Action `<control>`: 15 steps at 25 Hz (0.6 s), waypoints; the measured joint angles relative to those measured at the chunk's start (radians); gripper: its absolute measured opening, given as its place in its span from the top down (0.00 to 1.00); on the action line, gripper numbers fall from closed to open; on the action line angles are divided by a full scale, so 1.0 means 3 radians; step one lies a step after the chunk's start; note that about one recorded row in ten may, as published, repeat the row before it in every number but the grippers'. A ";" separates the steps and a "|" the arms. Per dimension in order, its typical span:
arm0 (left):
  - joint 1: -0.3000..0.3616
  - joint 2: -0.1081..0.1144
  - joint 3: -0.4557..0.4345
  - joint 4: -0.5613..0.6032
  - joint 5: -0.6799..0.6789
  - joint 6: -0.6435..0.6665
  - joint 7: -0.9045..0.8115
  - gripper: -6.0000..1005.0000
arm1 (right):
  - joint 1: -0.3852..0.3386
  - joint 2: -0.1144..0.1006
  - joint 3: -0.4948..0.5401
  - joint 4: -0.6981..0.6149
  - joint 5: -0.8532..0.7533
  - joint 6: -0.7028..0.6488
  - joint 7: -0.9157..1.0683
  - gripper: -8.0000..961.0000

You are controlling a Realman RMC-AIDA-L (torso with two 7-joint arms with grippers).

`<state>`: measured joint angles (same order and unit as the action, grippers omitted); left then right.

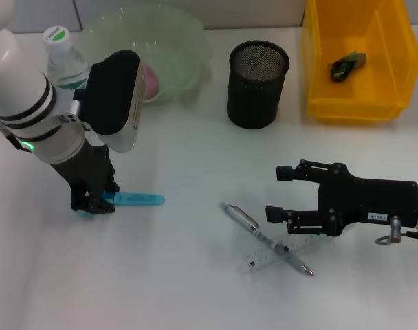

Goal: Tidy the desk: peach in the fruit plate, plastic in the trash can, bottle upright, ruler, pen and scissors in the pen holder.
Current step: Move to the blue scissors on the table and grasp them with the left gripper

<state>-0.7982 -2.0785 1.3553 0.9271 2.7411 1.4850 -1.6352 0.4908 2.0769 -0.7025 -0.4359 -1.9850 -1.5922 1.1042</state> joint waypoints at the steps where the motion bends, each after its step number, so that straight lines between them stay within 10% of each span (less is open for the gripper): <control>1: 0.0000 0.0000 0.0000 0.0000 0.0000 0.0000 0.0000 0.70 | 0.0000 0.0000 0.0000 0.0000 0.0000 0.0000 0.0000 0.14; 15: -0.0018 0.0001 0.0066 -0.0051 -0.0002 -0.0046 0.0000 0.72 | 0.0000 0.0000 0.0000 -0.0004 0.0000 0.0000 0.0016 0.14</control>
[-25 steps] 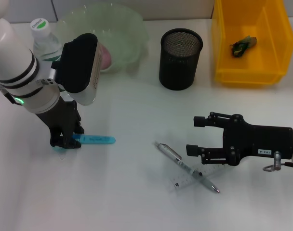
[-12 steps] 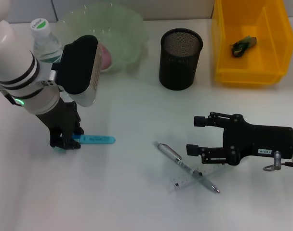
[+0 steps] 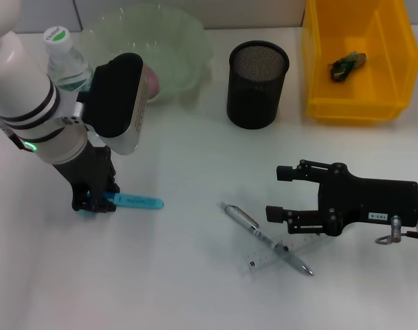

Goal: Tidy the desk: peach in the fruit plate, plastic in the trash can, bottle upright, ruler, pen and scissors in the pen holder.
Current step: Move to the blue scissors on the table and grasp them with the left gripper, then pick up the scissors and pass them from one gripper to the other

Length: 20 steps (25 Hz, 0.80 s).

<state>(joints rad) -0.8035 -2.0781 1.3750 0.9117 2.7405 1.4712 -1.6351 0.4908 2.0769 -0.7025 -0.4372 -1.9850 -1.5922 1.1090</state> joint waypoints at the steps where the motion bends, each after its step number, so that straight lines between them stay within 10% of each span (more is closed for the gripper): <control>1: 0.0000 0.0000 0.0001 0.0001 0.0000 0.0000 0.0001 0.72 | 0.0000 0.0000 0.0000 0.0000 0.0000 0.0000 0.0000 0.14; 20: 0.0056 0.0023 -0.0351 0.0290 -0.0172 0.0314 0.0104 0.73 | 0.0000 0.0000 0.0000 -0.0017 0.0000 -0.0002 0.0001 0.14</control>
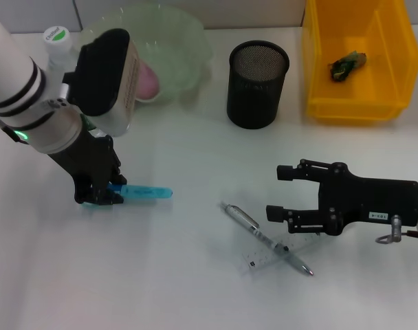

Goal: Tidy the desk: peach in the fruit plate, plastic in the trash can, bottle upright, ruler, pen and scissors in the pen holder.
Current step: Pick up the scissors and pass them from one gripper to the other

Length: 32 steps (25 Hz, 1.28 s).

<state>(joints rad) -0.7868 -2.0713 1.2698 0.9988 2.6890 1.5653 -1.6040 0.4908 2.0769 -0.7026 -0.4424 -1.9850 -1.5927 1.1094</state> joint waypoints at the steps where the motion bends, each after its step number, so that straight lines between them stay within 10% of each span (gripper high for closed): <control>1: 0.0000 0.0000 0.0000 0.0000 0.0000 0.0000 0.0000 0.73 | 0.0000 0.0000 0.0000 0.0000 0.0000 0.0000 0.0000 0.14; 19: 0.0347 0.0028 -0.1109 -0.0067 -0.1047 0.0538 0.0579 0.73 | -0.0029 -0.0005 -0.0014 -0.0029 -0.0026 -0.0072 0.0004 0.14; 32: 0.0579 0.0027 -0.1193 -0.0843 -0.2037 0.0404 0.0798 0.73 | -0.0052 -0.0005 -0.0020 -0.0060 -0.0040 -0.0222 0.0001 0.14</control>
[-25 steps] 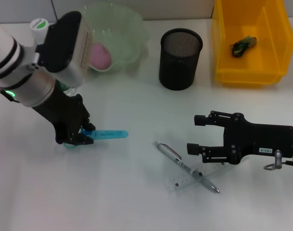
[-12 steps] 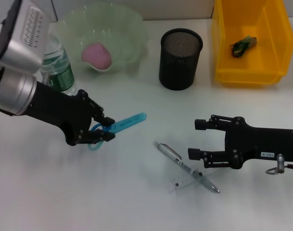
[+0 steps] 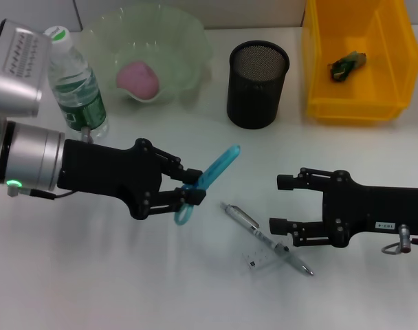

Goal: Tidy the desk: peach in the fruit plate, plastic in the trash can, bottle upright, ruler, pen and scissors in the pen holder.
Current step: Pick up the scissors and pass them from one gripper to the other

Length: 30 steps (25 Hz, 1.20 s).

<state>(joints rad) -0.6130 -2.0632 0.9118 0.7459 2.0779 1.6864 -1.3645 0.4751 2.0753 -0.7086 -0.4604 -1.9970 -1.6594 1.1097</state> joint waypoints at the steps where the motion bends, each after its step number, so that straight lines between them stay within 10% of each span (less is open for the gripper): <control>1: 0.0027 -0.0008 0.0000 -0.0073 -0.0093 -0.0013 0.0048 0.73 | -0.0008 0.0000 -0.0005 0.0000 -0.0001 -0.0001 -0.0003 0.14; 30: 0.0244 -0.0052 -0.0003 -0.1916 -0.1619 -0.0424 0.1731 0.73 | -0.0140 0.0021 0.0046 0.0129 0.0027 0.0035 -0.0398 0.15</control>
<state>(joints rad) -0.5398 -2.0788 0.9111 0.1713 1.5922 1.5593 -0.8451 0.4331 2.0815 -0.6949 -0.4217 -1.9889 -1.6490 0.9902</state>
